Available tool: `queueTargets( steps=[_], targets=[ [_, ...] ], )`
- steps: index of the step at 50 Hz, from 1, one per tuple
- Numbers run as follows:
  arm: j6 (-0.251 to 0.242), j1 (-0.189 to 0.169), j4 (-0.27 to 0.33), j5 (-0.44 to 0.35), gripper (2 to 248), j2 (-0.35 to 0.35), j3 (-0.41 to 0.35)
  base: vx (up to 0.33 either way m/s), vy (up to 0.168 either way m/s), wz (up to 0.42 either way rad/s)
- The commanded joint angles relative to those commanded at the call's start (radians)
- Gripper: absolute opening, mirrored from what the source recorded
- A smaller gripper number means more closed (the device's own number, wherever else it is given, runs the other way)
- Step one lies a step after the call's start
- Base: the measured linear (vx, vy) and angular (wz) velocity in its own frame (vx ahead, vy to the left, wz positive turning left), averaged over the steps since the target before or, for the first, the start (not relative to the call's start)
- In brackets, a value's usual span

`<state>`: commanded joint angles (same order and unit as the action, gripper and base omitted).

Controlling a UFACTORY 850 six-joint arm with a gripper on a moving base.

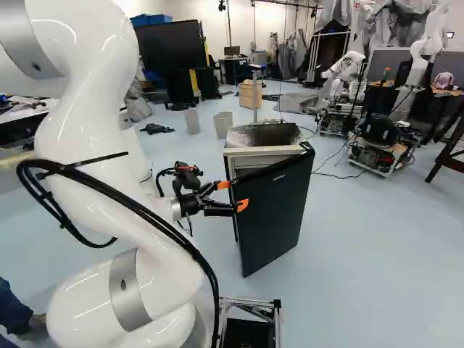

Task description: Grab a drink from the fridge

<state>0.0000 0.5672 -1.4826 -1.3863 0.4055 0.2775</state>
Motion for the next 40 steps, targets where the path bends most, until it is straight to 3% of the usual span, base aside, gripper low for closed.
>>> queueTargets(
  steps=[14, 40],
  targets=[
    [0.0, 0.011, 0.0, 0.0, 247, -0.019, -0.05, 0.0, 0.0, 0.0],
    [0.0, 0.036, -0.003, 0.0, 247, -0.021, -0.058, 0.0, 0.0, 0.0]
  ],
)
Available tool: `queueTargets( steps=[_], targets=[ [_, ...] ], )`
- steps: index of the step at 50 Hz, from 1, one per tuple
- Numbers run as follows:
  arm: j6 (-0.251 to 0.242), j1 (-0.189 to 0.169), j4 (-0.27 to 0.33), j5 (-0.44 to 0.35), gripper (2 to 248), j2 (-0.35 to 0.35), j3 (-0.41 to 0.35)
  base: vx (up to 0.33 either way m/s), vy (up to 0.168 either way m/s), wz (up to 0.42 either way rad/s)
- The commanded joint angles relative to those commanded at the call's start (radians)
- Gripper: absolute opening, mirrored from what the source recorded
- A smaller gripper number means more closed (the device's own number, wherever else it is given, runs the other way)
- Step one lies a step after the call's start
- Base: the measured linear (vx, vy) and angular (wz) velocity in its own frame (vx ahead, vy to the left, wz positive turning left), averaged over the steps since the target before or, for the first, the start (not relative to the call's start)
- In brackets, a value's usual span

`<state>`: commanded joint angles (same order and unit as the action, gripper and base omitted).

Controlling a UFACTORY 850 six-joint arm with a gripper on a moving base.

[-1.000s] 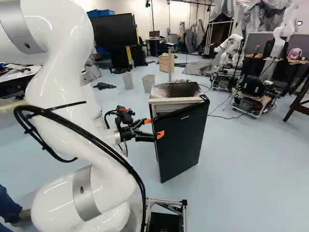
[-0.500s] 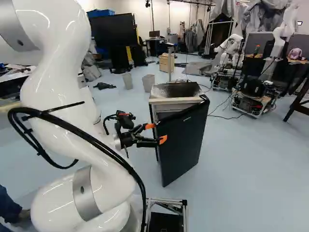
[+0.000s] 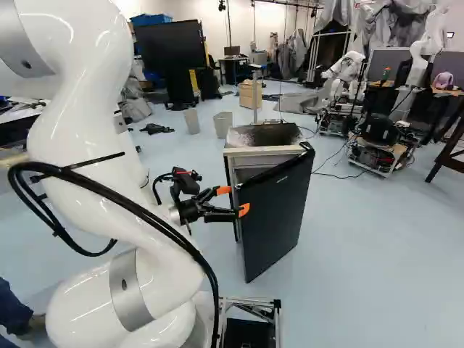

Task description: Grab a drink from the fridge

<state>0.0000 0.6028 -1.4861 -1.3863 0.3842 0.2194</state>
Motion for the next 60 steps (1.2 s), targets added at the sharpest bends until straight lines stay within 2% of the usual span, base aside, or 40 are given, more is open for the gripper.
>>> queueTargets(
  steps=[25, 60],
  targets=[
    [0.0, -0.018, -0.025, 0.0, 247, 0.01, 0.029, 0.0, 0.0, 0.0],
    [0.0, -0.067, -0.061, -0.019, 247, 0.031, 0.088, 0.0, 0.0, 0.0]
  ],
)
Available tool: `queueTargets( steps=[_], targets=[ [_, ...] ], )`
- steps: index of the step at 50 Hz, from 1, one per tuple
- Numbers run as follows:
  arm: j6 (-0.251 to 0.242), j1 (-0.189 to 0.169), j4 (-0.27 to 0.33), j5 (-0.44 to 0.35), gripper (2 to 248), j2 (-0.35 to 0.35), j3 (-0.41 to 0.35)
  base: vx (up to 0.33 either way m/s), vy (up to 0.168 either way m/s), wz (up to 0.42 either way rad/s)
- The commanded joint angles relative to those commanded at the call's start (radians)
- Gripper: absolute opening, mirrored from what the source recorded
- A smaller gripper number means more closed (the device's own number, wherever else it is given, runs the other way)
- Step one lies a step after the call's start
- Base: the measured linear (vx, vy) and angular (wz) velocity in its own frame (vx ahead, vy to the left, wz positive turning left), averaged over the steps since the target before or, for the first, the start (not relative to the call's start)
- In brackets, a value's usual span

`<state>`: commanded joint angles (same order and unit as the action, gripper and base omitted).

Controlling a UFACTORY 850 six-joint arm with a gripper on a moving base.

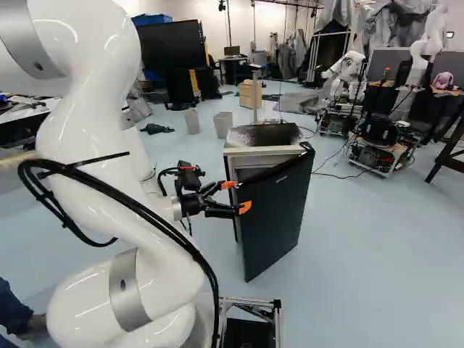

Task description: Grab a drink from the fridge

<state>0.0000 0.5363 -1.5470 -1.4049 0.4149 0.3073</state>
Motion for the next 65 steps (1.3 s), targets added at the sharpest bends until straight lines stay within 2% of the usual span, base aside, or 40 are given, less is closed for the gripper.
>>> queueTargets(
  steps=[30, 65],
  targets=[
    [0.0, -0.054, -0.031, -0.022, 247, 0.008, 0.022, 0.0, 0.0, 0.0],
    [0.0, -0.136, -0.048, -0.033, 247, 0.02, 0.058, 0.0, 0.0, 0.0]
  ],
)
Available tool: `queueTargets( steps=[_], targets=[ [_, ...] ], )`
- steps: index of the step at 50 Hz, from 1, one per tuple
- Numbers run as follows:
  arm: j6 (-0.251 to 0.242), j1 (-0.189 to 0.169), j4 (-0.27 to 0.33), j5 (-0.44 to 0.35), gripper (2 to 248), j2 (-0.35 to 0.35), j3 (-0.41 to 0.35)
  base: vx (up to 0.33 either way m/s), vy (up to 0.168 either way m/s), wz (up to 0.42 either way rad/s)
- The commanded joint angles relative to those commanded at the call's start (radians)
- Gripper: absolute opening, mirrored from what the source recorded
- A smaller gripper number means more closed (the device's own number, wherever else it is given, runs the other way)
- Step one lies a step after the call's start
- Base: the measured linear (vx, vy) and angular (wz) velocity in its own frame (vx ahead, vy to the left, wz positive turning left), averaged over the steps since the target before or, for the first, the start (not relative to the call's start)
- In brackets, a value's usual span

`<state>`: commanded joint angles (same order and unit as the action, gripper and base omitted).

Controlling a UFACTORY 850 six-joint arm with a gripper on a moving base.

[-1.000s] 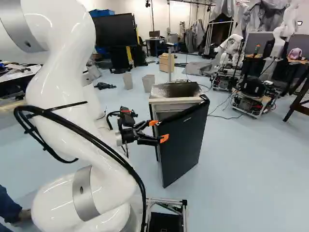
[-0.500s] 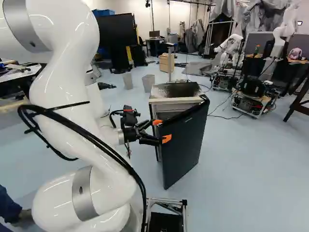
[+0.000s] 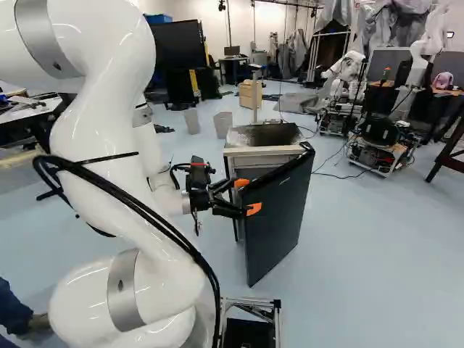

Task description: Grab a drink from the fridge

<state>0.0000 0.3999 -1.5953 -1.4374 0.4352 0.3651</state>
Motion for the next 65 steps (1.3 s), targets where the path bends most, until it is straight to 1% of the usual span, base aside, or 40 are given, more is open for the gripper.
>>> queueTargets(
  steps=[36, 49, 65],
  targets=[
    [0.0, -0.126, 0.0, 0.0, 247, 0.024, 0.064, 0.0, 0.0, 0.0],
    [0.0, -0.177, -0.003, 0.0, 247, 0.036, 0.093, 0.0, 0.0, 0.0],
    [0.0, -0.244, -0.024, 0.0, 247, 0.05, 0.129, 0.0, 0.0, 0.0]
  ],
)
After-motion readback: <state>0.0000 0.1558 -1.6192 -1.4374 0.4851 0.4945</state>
